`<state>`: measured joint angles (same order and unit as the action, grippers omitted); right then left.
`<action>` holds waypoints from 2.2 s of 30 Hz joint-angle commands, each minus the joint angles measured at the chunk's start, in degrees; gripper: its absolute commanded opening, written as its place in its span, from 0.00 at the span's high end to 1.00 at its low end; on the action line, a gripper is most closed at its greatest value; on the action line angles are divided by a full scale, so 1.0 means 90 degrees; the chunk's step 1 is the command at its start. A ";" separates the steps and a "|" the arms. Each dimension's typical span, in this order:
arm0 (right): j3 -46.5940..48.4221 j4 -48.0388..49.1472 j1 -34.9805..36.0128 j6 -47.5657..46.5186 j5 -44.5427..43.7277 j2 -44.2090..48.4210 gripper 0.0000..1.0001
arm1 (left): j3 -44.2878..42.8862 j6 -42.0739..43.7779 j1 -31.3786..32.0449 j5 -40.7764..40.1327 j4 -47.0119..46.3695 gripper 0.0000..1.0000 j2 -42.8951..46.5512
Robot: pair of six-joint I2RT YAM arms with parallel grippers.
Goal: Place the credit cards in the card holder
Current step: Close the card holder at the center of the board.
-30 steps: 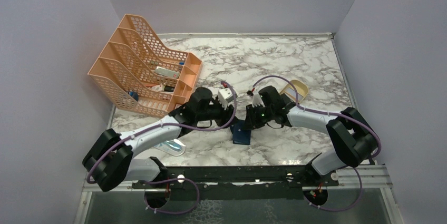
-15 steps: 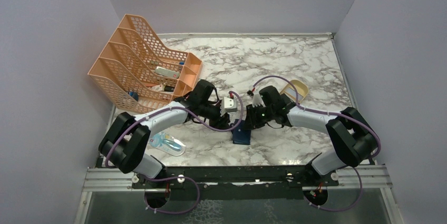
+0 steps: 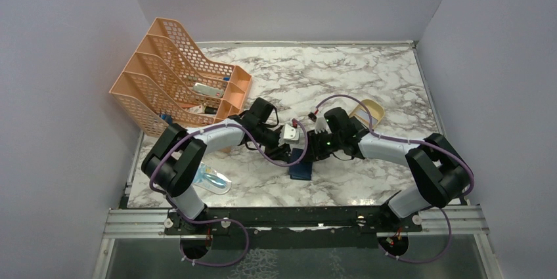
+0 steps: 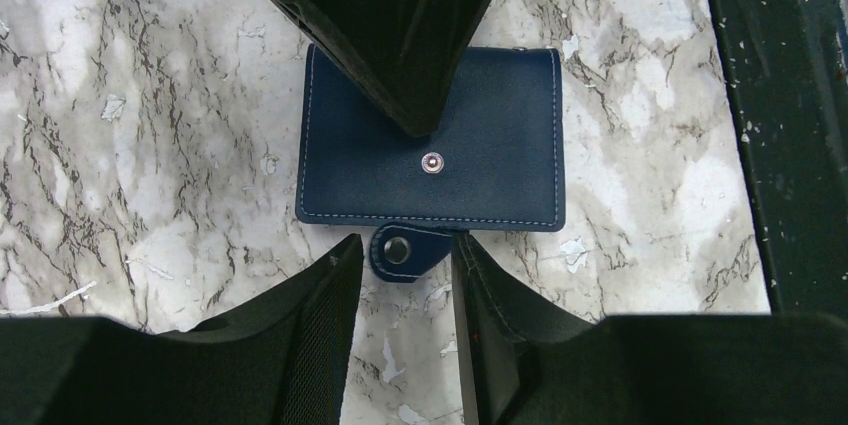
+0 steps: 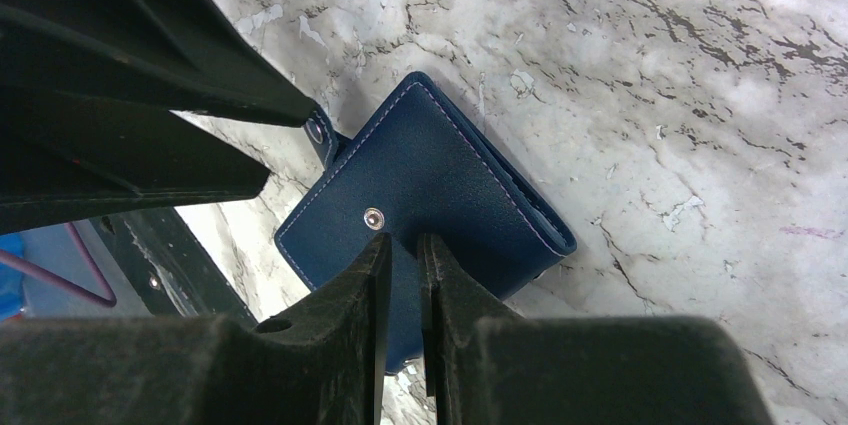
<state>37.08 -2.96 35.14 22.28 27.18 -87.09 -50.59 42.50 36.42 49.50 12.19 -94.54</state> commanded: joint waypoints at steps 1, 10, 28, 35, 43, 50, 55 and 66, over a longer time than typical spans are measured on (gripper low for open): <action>-0.0239 0.0023 0.0012 -0.0142 -0.0439 -0.0312 0.82 | -0.0242 0.0372 -0.0041 0.0167 0.0149 0.59 -0.0193; -0.0194 0.0016 0.0012 -0.0136 -0.0472 -0.0334 0.82 | -0.0293 0.0808 -0.0047 0.0423 0.0645 0.87 -0.0064; 0.0420 -0.0912 0.0012 0.0249 -0.0471 -0.0225 0.73 | 0.0024 0.1669 0.0411 0.1338 0.0754 1.00 0.0286; 0.0622 -0.2011 0.0012 0.0413 -0.0360 0.0359 0.73 | 0.0008 0.1474 0.0565 0.1172 0.0610 1.00 0.0105; 0.0417 -0.1561 0.0337 0.0604 0.0012 -0.0147 0.74 | -0.0217 0.1424 0.0665 0.1200 0.0349 1.00 -0.0074; 0.0407 -0.1662 0.0498 0.0745 -0.0485 -0.0477 0.76 | -0.0116 0.0743 0.0767 0.1016 -0.0447 0.98 -0.0177; 0.0198 -0.1530 0.0491 0.0844 -0.0721 -0.0254 0.77 | 0.0696 -0.0919 0.0758 0.0179 -0.2542 0.83 0.0242; -0.0093 -0.1164 0.0495 0.1009 -0.0817 0.0071 0.78 | 0.1477 -0.3438 0.0735 -0.1821 -0.3536 0.67 0.1609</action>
<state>38.89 -11.57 38.48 31.33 24.56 -85.95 -40.07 20.88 42.98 42.17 -14.92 -86.28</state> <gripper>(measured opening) 0.223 0.324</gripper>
